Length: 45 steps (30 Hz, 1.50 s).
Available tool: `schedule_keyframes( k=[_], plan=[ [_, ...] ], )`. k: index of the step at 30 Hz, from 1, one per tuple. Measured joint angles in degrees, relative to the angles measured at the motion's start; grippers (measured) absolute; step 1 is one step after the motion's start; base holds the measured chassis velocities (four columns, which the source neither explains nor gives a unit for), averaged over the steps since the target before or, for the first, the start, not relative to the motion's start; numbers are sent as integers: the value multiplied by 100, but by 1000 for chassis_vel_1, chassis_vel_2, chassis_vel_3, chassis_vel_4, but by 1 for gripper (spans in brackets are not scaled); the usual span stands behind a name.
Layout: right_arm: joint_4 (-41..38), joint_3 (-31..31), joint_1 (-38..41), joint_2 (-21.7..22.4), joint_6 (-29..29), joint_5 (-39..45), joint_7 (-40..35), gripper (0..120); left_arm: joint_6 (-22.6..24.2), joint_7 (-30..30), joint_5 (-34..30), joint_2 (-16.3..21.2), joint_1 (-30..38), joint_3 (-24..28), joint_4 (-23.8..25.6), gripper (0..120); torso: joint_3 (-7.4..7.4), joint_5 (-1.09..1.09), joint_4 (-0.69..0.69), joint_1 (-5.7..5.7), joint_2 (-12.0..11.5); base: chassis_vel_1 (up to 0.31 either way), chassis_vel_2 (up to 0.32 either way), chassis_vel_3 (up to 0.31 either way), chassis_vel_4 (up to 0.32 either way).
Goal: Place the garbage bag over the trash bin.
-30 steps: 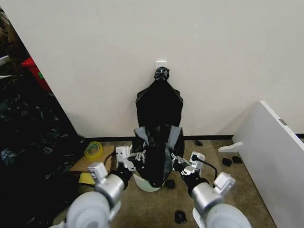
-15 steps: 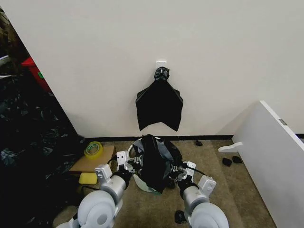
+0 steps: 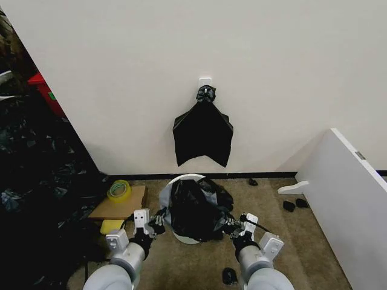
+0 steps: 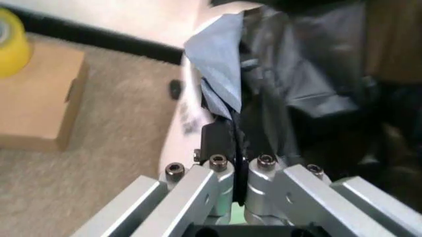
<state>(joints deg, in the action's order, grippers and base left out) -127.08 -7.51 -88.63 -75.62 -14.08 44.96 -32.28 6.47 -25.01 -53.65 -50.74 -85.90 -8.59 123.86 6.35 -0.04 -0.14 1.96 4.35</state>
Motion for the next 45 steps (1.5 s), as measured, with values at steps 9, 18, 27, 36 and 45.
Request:
schedule_keyframes(
  k=[9, 18, 27, 36, 45],
  plan=[
    [208, 81, 321, -371, 11, 306, 181, 0, -119, 64, -65, -6, 317, 17, -395, 0, 0, -1, -1, 0, 0, 0, 0, 0, 0],
    [327, -73, 124, -84, -6, -157, -69, 0, -280, 205, -185, 161, 156, -254, -673, 0, 0, 0, -1, 0, 0, 0, 0, 0, 0],
    [338, 12, -102, -25, -647, -339, -386, 0, -233, 232, -72, 23, 50, -51, -731, 0, 0, 0, 0, 0, 0, 0, 0, 0, 0],
    [688, -12, 174, -28, -1076, -292, -383, 0, -42, 242, 18, 70, 223, -6, -977, 0, 0, 0, 0, 0, 0, 0, 0, 0, 0],
    [1086, -7, 417, -195, -749, -464, -274, 0, -101, 145, 215, -163, 633, 109, -1316, 0, 1, 0, -1, 0, 0, 0, 0, 0, 0]
  ],
)
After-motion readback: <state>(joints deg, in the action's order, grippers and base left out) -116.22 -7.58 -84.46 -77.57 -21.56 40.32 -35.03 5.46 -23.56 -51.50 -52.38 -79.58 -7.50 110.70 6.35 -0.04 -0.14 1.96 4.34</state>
